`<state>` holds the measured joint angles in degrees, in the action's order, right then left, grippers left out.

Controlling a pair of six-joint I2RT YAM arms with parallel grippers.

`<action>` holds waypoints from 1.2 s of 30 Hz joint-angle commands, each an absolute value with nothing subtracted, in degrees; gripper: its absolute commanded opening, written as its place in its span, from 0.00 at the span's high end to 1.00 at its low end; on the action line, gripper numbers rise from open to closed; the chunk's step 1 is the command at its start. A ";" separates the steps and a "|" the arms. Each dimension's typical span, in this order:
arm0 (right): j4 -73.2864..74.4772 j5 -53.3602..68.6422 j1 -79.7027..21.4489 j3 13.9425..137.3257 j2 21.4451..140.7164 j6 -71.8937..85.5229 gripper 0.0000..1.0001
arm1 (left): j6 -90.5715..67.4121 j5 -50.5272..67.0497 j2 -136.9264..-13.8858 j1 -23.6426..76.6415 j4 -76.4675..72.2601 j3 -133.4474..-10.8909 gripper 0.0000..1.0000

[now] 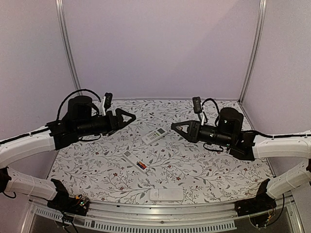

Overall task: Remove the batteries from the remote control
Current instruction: Pass from the left arm to the right

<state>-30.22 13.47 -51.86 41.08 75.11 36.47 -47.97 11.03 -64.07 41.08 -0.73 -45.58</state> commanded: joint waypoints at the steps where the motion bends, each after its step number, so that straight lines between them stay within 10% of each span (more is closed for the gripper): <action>1: -19.91 9.41 -51.94 38.06 72.45 34.85 1.00 | -44.21 6.95 -66.68 37.95 13.36 -43.28 0.14; 36: -12.04 13.42 -52.91 32.17 73.00 41.34 1.00 | -29.73 9.35 -96.67 33.25 5.98 -52.52 0.07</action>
